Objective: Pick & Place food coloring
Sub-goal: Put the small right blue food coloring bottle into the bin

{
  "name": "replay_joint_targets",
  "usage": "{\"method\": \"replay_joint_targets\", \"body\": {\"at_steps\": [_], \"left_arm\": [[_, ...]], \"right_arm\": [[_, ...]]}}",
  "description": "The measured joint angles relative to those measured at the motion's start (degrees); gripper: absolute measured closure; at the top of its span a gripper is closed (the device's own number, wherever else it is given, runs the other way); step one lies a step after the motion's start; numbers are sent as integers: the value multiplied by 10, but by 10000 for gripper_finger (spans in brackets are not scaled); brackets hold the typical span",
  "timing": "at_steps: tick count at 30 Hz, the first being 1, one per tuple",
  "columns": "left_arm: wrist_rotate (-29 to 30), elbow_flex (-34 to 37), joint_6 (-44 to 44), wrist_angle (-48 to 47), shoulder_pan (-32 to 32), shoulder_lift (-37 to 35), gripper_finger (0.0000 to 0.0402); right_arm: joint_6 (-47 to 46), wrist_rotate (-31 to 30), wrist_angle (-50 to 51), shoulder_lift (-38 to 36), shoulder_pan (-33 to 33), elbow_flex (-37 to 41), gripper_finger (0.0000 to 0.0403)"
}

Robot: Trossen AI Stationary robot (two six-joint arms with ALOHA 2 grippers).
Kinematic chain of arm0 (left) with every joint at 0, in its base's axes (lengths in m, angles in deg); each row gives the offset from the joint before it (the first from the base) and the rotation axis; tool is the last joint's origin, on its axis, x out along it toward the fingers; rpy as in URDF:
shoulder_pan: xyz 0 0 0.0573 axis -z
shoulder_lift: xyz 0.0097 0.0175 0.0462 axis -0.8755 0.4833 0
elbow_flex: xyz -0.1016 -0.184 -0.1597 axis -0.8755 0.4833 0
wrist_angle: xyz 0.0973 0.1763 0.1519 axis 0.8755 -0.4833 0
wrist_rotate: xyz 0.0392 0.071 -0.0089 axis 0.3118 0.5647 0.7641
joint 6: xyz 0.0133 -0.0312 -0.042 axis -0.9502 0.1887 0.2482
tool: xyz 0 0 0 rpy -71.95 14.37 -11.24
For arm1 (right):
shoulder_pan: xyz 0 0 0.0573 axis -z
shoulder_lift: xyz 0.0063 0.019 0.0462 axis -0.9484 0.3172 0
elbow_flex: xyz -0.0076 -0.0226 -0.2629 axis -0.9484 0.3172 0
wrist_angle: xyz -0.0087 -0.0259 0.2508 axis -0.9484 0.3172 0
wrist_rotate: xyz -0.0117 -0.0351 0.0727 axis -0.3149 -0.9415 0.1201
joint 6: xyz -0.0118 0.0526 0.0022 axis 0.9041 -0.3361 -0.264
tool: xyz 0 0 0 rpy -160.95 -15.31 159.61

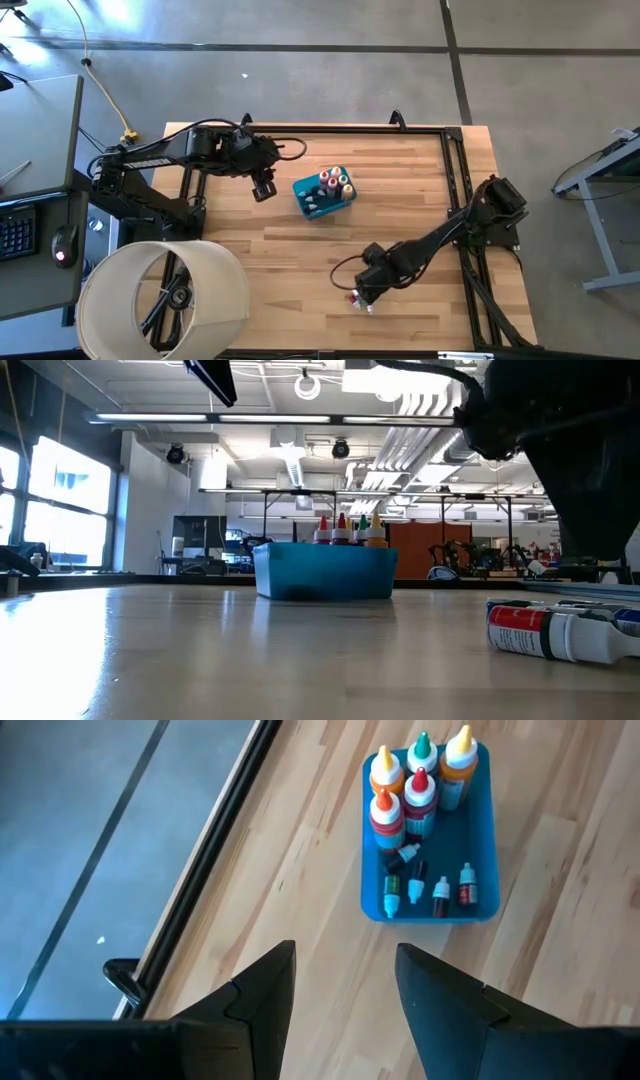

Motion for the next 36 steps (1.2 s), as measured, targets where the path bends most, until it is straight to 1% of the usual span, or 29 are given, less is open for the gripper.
{"method": "replay_joint_targets", "body": {"at_steps": [6,9,13,20,23,28,32,36], "left_arm": [[-12,0,0,10,0,0,232],[-20,0,0,10,0,0,232],[-20,0,-4,11,0,0,232],[-18,0,-15,12,0,0,232],[-18,0,-16,12,0,0,232],[-17,0,-17,12,0,0,232],[-16,0,-17,13,0,0,232],[-16,0,-17,14,0,0,232]], "right_arm": [[2,0,-38,0,16,27,247],[19,24,-74,0,21,47,247],[15,51,-110,0,23,77,247],[14,56,-195,-2,25,128,247],[23,59,-203,-3,28,139,247],[89,59,-205,-3,27,155,247],[108,53,-202,-2,27,154,248],[109,46,-201,-2,27,154,263]]}}
